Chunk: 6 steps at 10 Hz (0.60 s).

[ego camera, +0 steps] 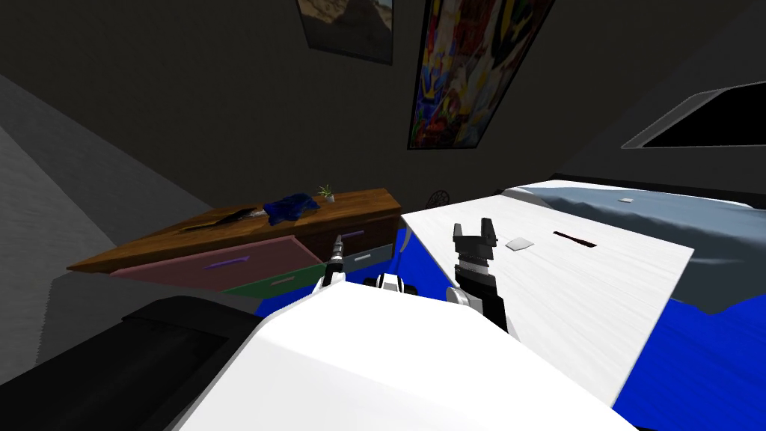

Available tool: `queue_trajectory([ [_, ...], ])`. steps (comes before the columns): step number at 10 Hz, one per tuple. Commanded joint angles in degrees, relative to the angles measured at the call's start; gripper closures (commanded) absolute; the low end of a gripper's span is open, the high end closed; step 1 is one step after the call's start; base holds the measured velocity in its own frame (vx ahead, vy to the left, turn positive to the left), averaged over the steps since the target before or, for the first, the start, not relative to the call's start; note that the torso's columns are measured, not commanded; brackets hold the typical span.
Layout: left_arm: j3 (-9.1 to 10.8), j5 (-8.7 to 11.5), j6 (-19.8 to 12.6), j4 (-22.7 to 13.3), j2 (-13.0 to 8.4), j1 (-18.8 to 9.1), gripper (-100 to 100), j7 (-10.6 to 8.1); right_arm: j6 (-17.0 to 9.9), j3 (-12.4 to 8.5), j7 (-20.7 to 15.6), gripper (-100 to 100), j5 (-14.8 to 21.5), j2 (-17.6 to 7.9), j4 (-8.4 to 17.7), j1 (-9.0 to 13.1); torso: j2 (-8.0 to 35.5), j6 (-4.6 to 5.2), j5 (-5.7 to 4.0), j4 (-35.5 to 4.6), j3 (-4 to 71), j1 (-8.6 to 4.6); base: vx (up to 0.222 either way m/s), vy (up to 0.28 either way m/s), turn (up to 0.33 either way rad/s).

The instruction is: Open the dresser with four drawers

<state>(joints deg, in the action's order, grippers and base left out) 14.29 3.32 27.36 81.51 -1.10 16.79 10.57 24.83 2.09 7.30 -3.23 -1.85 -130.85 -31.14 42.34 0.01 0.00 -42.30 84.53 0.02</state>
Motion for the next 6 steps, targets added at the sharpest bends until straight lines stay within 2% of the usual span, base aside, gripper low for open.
queue_trajectory([
  [1, 0.44, 0.3, -0.1, -1.3, 3.1, -0.6, -100, 0.06, 0.0, 0.0, 0.0, 0, 0.0, 0.0, 0.0, 0.0, 0.0, 0.00, 0.00, 0.0, 0.0, 0.02, 0.019, -0.042, 0.021],
  [2, 0.34, 0.2, -0.1, -0.9, 2.5, -0.3, -100, 0.03, 0.0, 0.0, 0.0, 0, 0.0, 0.0, 0.0, 0.0, 0.0, -0.01, 0.02, 0.0, 0.0, 0.06, 0.008, -0.018, 0.004],
  [3, 0.65, 0.3, -1.8, 0.6, 2.4, -0.5, -100, 0.15, 0.0, 0.0, 0.0, 0, 0.0, 0.0, 0.0, 0.0, 0.0, -0.01, 0.03, 0.0, 0.0, 0.11, 0.073, 0.014, -0.018],
  [4, 0.46, 0.2, -0.9, 0.1, 2.6, -0.3, -100, 0.13, 0.0, 0.0, 0.0, 0, 0.0, 0.0, 0.0, 0.0, -0.2, 0.00, 0.04, 0.0, 0.1, 0.14, 0.047, 0.012, -0.006],
  [5, 0.47, 0.3, -1.2, 0.2, 2.6, -0.3, 100, 0.16, 0.0, 0.0, 0.0, 0, 0.0, 0.0, 0.0, 0.0, -0.1, -0.01, 0.02, 0.0, 0.1, 0.04, 0.007, 0.002, 0.001],
  [6, 0.54, -0.5, -0.7, -2.6, 1.5, -3.2, 100, -0.74, 0.0, 0.0, 0.0, 0, 0.0, 0.0, 0.0, 0.0, 0.0, -0.01, -0.01, 0.0, 0.0, -0.04, -0.053, -0.045, 0.146],
])
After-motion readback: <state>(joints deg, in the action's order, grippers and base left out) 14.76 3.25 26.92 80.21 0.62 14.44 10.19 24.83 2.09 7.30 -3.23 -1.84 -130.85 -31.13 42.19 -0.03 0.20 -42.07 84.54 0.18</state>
